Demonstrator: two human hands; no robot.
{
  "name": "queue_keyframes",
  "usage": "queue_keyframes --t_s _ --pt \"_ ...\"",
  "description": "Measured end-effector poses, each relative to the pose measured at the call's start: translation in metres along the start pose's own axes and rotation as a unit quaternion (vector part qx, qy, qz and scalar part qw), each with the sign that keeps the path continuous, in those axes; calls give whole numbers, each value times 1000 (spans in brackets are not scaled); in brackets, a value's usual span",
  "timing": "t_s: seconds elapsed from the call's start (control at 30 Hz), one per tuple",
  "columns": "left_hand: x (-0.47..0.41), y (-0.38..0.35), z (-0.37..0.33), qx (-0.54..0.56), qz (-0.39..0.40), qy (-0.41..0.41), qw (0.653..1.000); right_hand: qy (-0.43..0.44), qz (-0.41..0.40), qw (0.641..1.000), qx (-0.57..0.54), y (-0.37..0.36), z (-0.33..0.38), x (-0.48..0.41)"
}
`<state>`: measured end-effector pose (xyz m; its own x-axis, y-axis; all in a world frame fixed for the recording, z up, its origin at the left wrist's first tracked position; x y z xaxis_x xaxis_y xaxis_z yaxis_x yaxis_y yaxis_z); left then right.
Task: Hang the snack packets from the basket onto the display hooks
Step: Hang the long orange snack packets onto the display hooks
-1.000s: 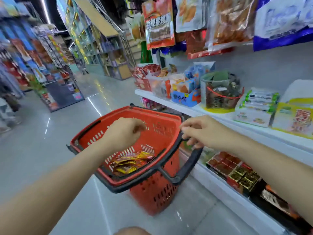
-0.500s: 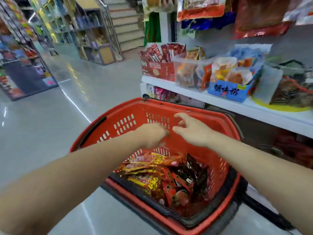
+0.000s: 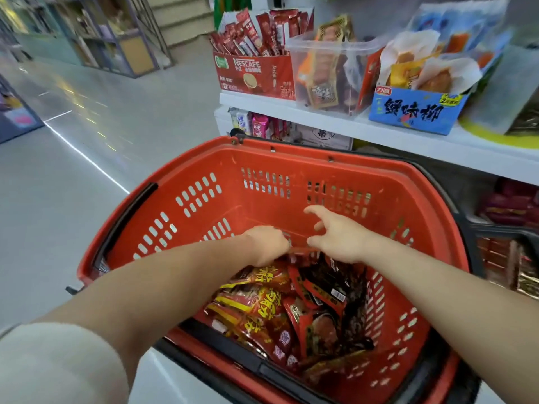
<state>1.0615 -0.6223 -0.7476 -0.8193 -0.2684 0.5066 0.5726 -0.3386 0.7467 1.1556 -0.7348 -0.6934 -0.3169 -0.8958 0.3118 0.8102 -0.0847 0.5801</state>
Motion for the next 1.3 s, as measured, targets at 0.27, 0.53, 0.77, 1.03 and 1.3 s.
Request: queue_keyframes --t_s 0.27,0.53,0.77,1.03,1.3 --pt "49 30 53 414 -235 205 855 -142 47 930 -337 4 3 6" --pt "73 37 51 683 -236 195 663 32 -116 883 -453 24 10 1" --pt "94 49 59 814 -217 189 505 79 -127 871 -468 32 9 0" --pt "111 70 76 743 -369 196 523 100 -126 882 -444 34 10 9" --pt "132 122 88 607 -442 185 635 167 -179 843 -479 78 47 44"
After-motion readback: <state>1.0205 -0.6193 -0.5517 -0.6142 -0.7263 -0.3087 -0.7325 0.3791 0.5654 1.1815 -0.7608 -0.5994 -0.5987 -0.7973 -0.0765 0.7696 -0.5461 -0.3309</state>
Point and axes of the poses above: each hand's wrist, its own x-axis away from the middle knuckle, its own y-axis out of the back of the hand, z = x × y, the point moved 3 cm from there along -x, towards the middle knuckle, and after that the axes turned 11 degrees about -x, right-handed, at the moved point
